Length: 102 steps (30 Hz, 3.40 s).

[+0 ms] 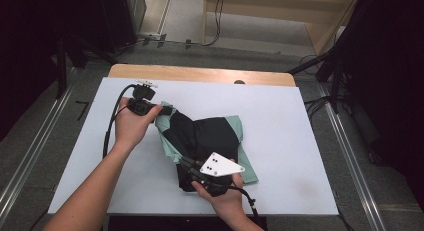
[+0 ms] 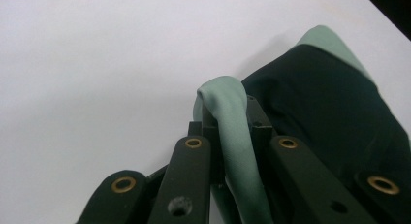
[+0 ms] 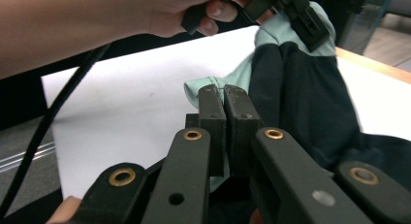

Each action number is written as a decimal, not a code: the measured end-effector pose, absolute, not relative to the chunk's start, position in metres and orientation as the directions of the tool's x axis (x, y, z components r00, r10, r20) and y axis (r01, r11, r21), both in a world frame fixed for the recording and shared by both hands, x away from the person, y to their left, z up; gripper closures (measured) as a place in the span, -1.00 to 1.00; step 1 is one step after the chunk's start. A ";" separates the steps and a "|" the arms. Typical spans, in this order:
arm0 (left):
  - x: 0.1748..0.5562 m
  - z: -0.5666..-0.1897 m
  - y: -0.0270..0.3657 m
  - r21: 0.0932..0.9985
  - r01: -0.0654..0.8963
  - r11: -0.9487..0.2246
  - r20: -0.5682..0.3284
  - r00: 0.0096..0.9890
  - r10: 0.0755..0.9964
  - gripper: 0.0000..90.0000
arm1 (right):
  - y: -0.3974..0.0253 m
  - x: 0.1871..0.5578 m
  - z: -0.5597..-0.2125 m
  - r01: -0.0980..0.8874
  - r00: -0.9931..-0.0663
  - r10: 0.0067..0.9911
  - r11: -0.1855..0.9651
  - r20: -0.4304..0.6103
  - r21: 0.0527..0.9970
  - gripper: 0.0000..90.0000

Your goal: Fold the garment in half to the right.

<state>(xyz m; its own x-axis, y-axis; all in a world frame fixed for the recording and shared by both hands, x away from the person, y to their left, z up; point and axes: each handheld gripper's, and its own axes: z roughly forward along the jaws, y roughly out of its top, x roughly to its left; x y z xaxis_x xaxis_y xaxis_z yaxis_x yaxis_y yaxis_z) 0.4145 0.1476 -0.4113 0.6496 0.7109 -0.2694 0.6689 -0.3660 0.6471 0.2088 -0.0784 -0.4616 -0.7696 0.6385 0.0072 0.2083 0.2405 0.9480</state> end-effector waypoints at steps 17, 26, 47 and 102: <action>0.420 -0.404 0.069 0.664 0.625 -0.411 -0.304 0.728 0.615 0.85 | -0.153 0.198 -0.478 0.290 -0.657 0.752 0.191 0.050 0.938 0.89; 0.424 -0.420 0.026 0.667 0.612 -0.426 -0.331 0.755 0.566 0.85 | -0.177 0.190 -0.493 0.358 -0.612 0.790 0.228 0.043 0.905 0.89; 0.416 -0.426 0.002 0.745 0.506 -0.434 -0.270 0.824 0.498 -0.36 | -0.217 0.185 -0.525 0.570 -0.437 0.883 0.124 0.172 0.812 0.67; 0.416 -0.451 0.071 0.756 0.581 -0.302 -0.353 0.750 0.559 0.01 | -0.239 0.189 -0.521 0.641 -0.393 0.916 0.210 0.081 0.738 0.85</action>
